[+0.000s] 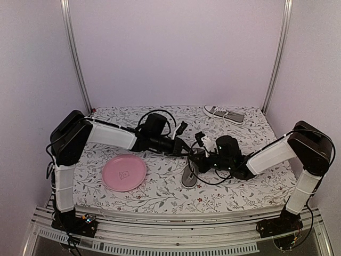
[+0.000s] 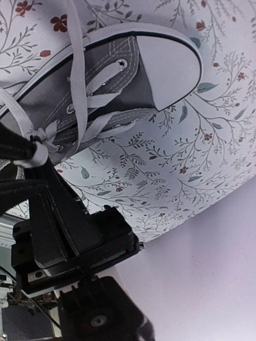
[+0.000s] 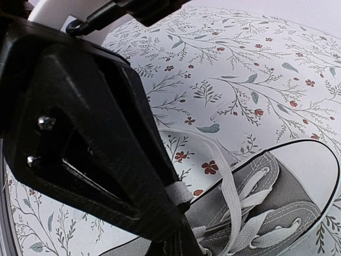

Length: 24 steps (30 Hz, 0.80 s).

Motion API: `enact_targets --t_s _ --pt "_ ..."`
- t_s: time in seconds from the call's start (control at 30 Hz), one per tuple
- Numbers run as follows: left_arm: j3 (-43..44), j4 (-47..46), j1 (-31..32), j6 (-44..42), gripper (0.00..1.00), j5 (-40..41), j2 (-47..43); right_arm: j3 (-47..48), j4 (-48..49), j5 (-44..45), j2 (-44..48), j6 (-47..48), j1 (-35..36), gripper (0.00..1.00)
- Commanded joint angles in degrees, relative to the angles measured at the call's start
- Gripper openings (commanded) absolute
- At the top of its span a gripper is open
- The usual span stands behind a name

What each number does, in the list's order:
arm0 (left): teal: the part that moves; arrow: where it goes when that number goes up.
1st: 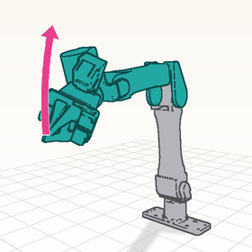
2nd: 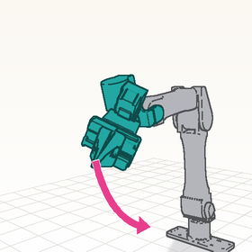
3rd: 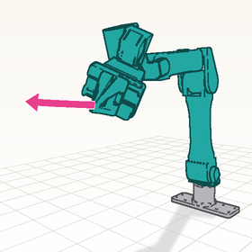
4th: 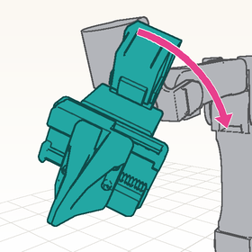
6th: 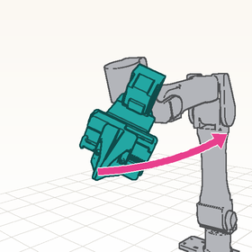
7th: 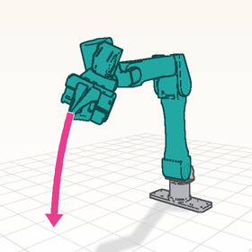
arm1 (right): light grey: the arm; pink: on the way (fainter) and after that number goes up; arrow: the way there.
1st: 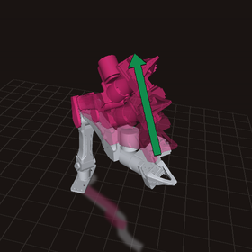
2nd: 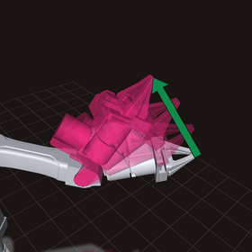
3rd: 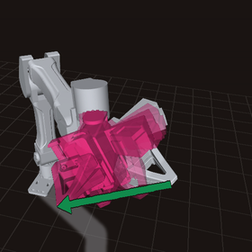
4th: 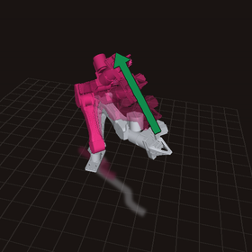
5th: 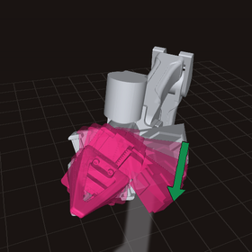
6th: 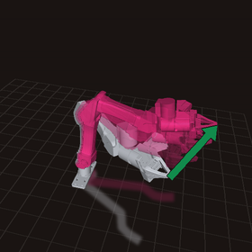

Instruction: Tie the shoes

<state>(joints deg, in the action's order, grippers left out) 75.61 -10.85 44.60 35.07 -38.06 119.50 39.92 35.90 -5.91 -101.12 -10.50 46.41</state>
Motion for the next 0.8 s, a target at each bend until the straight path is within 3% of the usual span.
enact_targets --t_s 0.0,0.1,0.2,0.33,0.53,0.63,0.77 --pt "-0.67 2.00 -0.33 -3.79 0.24 2.12 -3.97 -1.56 3.27 2.64 2.43 -1.77 0.25 0.02" --pt "-1.88 3.99 -0.91 -6.92 0.53 5.56 -6.21 -2.32 3.55 2.79 2.89 -2.26 0.18 0.02" --pt "-3.93 5.23 -2.35 -9.61 0.62 7.28 -10.57 -3.22 4.16 3.19 3.21 -2.66 0.17 0.02" --pt "-6.49 6.55 -4.55 -16.14 0.61 12.13 -12.29 -3.85 4.51 3.02 3.60 -3.03 0.17 0.02" --pt "-1.70 13.24 -4.61 -29.90 0.41 23.83 -1.98 -3.95 4.79 2.57 3.43 -3.43 0.24 0.02" --pt "-0.60 12.52 -4.53 -34.37 0.41 23.18 0.34 -3.91 4.79 2.40 3.21 -3.55 0.17 0.02" --pt "-0.15 10.14 -4.44 -38.03 0.49 26.05 2.18 -3.89 4.88 1.99 3.05 -3.73 0.17 0.02"
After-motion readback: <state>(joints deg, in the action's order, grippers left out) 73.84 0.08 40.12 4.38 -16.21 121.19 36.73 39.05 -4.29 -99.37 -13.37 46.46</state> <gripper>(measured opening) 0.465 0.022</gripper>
